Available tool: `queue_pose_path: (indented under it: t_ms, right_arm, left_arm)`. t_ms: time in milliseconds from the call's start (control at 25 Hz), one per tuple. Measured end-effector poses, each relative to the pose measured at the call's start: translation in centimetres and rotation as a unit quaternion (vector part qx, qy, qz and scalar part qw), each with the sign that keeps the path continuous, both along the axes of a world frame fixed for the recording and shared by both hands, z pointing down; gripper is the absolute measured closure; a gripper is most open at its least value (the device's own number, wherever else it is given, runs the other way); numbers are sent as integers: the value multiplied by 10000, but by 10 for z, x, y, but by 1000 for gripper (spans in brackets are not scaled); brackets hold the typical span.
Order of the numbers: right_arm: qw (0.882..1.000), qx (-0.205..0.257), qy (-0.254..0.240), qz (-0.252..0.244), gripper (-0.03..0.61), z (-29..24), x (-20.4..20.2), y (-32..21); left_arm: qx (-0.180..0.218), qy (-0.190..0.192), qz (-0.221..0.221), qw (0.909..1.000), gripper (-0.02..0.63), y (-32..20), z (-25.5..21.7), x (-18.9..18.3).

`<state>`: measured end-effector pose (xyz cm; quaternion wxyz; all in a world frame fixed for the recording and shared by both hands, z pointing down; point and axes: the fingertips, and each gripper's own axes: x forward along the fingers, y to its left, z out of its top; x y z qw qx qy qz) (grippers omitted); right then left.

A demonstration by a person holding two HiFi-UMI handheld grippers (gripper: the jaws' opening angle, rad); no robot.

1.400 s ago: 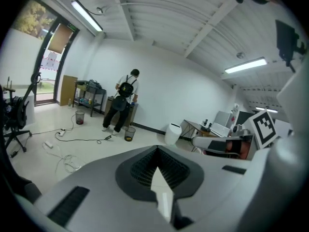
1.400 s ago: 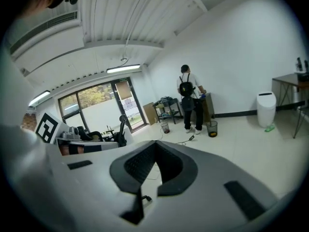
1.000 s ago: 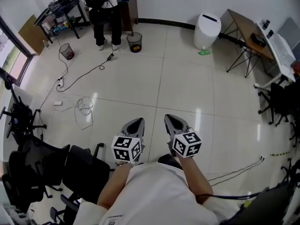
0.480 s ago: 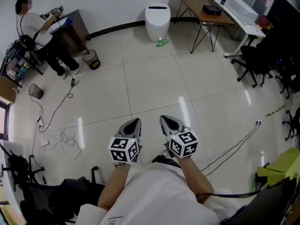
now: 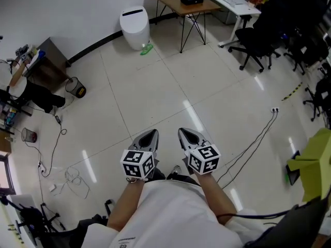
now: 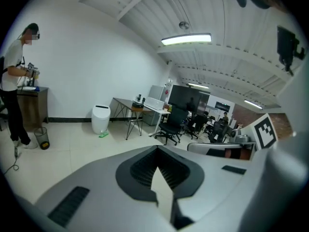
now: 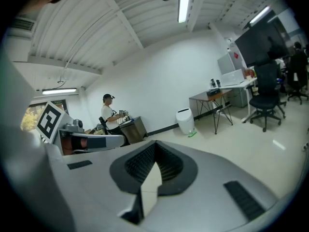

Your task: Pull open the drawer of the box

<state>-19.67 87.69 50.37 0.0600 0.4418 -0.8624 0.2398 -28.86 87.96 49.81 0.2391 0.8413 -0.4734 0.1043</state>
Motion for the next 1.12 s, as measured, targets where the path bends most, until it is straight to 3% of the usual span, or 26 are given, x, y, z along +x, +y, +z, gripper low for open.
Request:
queue_pose_path:
  t_ms: [280,560,1120]
  right_arm:
    - [9977,-289,-51,614,591,20,39,-25]
    - [9910,-266,-48,1313,591,21,88,-82]
    - [9799,-174,89,1985,591,8,118,-200]
  left_arm:
    - [-162,-66,578,9982,614,-37,17,40]
    - [-220,30,1159,9930,614,-103,24,84]
    - [-109,9,1886,9820,614,-229,11,126]
